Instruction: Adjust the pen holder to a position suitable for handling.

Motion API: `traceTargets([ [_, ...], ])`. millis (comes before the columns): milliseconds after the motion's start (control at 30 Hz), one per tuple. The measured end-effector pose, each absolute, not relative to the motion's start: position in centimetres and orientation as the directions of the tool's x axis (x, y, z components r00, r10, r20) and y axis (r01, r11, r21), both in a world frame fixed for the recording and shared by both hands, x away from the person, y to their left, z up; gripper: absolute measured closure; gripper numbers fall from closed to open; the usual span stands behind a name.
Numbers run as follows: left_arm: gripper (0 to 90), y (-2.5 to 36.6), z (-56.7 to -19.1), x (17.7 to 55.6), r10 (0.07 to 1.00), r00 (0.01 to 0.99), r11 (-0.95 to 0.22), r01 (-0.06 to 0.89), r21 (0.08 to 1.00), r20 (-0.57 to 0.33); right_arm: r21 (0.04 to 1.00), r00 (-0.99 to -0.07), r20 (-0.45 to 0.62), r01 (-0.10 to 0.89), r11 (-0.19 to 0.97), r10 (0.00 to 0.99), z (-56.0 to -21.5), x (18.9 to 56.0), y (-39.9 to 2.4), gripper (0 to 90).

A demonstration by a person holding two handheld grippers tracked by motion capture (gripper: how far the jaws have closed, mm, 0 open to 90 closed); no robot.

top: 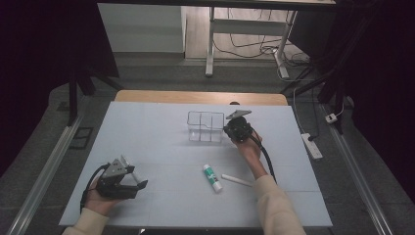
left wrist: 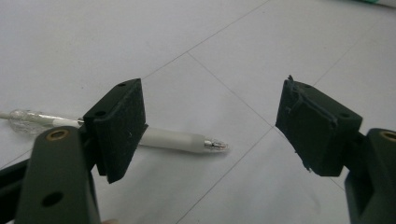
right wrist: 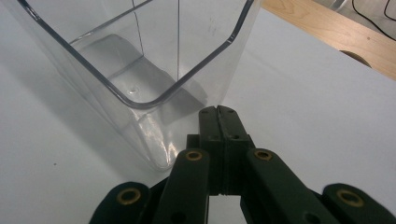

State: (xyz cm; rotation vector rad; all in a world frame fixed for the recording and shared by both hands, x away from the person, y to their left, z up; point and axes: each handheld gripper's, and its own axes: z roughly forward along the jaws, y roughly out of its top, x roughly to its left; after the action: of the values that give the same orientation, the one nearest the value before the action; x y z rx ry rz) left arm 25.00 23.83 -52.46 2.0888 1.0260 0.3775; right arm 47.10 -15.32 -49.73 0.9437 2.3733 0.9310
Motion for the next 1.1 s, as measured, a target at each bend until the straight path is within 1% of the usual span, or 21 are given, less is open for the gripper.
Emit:
traceTargets([
  [300,24.2,23.9,-52.5,25.0,0.772,0.632,-0.384,0.546,0.745,-0.065,0.715,-0.688,-0.127,0.436,0.546,0.715,-49.8,47.2,-14.5,88.8],
  [633,24.2,24.0,-52.5,25.0,0.775,0.629,-0.380,0.547,0.746,-0.066,0.744,-0.690,-0.104,0.424,0.517,0.716,-48.8,46.2,-15.6,88.9],
  [700,24.2,24.0,-52.5,25.0,0.775,0.629,-0.380,0.546,0.747,-0.066,0.752,-0.692,-0.087,0.426,0.502,0.717,-48.6,45.7,-16.0,88.9],
  [900,24.2,24.0,-52.4,25.0,0.776,0.627,-0.377,0.546,0.749,-0.067,0.756,-0.707,-0.090,0.409,0.510,0.701,-48.4,43.6,-17.5,88.8],
  [933,24.2,24.0,-52.4,25.0,0.776,0.627,-0.377,0.547,0.748,-0.067,0.763,-0.711,-0.080,0.407,0.502,0.699,-48.4,42.8,-18.1,88.8],
  [1000,24.2,24.0,-52.5,25.0,0.776,0.627,-0.379,0.548,0.746,-0.066,0.763,-0.712,-0.075,0.409,0.500,0.698,-48.4,42.4,-18.5,88.7],
  [1067,24.2,24.0,-52.5,25.0,0.777,0.627,-0.381,0.548,0.744,-0.064,0.775,-0.715,-0.057,0.408,0.482,0.697,-48.3,41.7,-19.3,84.7],
  [1100,24.2,24.0,-52.5,25.0,0.777,0.626,-0.381,0.549,0.744,-0.064,0.782,-0.726,-0.049,0.399,0.478,0.686,-48.3,41.0,-19.9,77.5],
])
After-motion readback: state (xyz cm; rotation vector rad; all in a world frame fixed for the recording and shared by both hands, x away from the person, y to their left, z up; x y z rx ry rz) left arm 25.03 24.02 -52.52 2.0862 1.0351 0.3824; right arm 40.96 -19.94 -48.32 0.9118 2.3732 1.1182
